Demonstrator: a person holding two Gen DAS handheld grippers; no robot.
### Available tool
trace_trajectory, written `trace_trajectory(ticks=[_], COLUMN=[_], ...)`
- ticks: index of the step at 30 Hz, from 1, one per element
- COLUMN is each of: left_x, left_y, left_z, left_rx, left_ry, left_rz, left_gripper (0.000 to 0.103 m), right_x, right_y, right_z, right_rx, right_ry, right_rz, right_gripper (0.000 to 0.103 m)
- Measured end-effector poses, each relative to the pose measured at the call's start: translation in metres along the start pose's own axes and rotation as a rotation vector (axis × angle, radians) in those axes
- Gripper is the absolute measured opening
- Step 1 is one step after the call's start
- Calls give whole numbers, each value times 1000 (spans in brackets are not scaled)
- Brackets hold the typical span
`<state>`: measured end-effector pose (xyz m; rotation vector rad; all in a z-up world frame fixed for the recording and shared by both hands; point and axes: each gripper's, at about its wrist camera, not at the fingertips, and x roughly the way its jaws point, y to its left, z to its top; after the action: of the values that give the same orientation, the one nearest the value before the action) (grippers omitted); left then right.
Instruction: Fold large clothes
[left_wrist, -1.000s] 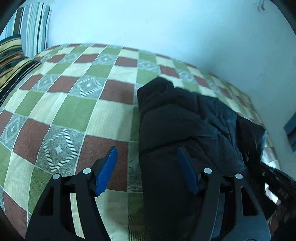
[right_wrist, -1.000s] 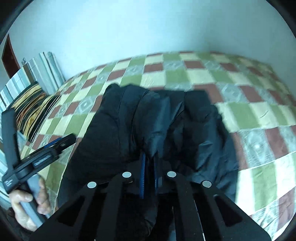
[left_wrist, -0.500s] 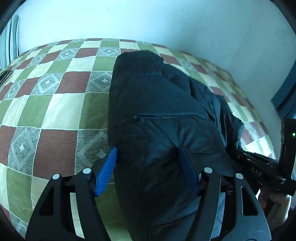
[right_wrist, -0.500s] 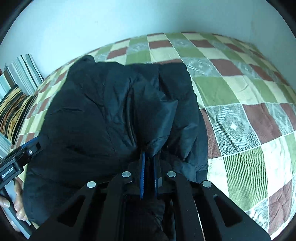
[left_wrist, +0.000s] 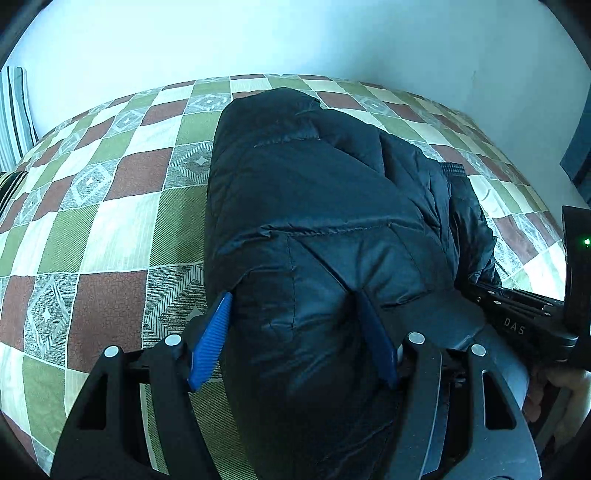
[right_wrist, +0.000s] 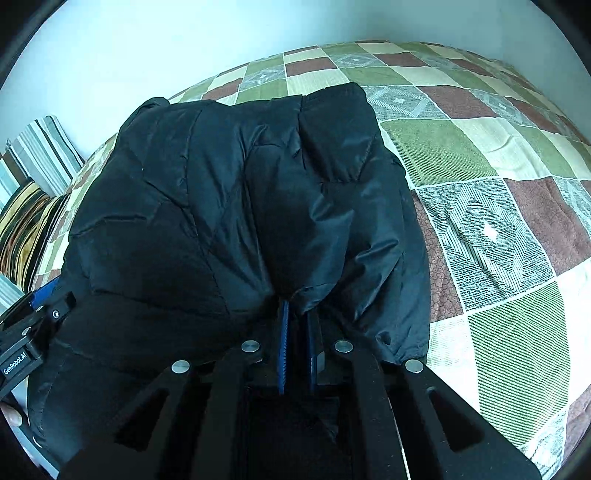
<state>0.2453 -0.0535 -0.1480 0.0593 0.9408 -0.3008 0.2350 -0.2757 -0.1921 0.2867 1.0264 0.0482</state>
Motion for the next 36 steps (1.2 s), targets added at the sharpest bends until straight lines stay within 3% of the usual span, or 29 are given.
trace_trajectory(ticks=[10, 13, 16, 26, 31, 36], left_x=[-35, -46, -37, -35, -30, -19], left_y=[3, -4, -12, -9, -15, -14], left_z=[-3, -11, -23, -26, -28, -34], left_rx=[-57, -26, 21, 12, 26, 27], left_ry=[-45, -44, -41, -42, -40, -37], left_rz=[-23, -62, -7, -3, 3, 2], left_gripper=[63, 63, 63, 63, 62, 60], right_x=[-4, -6, -13, -92, -59, -37], right_y=[1, 3, 4, 21, 19, 17], right_z=[0, -1, -1, -39, -51, -53], right_rx=[4, 4, 9, -85, -119, -103], right_ry=[-17, -16, -25, -155, -72, -66], right_rz=[-10, -12, -7, -3, -18, -18], right_gripper=[8, 8, 9, 12, 12, 10])
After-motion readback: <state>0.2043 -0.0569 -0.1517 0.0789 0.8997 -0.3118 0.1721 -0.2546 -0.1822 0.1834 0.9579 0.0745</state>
